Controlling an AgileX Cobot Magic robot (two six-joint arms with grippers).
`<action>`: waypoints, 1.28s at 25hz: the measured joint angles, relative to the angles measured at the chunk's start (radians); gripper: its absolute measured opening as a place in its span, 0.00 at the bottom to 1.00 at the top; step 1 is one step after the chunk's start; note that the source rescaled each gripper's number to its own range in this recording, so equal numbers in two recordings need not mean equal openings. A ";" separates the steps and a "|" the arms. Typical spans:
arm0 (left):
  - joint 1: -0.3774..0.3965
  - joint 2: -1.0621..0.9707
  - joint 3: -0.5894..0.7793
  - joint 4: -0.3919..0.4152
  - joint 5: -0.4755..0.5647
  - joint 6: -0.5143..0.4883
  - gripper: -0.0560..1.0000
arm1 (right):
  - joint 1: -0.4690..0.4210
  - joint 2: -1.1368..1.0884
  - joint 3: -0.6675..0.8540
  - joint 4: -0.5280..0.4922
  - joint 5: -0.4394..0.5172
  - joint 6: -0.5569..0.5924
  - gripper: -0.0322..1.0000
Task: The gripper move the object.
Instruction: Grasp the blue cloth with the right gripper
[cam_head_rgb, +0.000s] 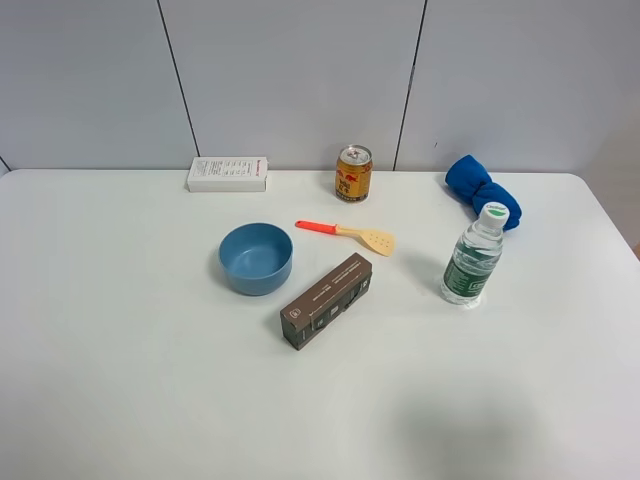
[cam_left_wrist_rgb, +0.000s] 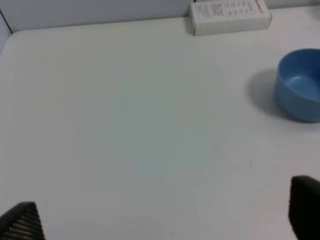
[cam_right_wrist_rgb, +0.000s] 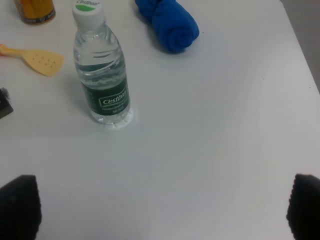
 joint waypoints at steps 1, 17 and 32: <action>0.000 0.000 0.000 0.000 0.000 0.000 1.00 | 0.000 0.000 0.000 0.000 0.000 0.000 1.00; 0.000 0.000 0.000 0.000 0.000 0.000 1.00 | 0.000 0.000 0.000 0.000 0.000 0.000 1.00; 0.000 0.000 0.000 0.000 0.000 0.000 1.00 | 0.000 0.000 0.000 0.000 0.000 0.000 1.00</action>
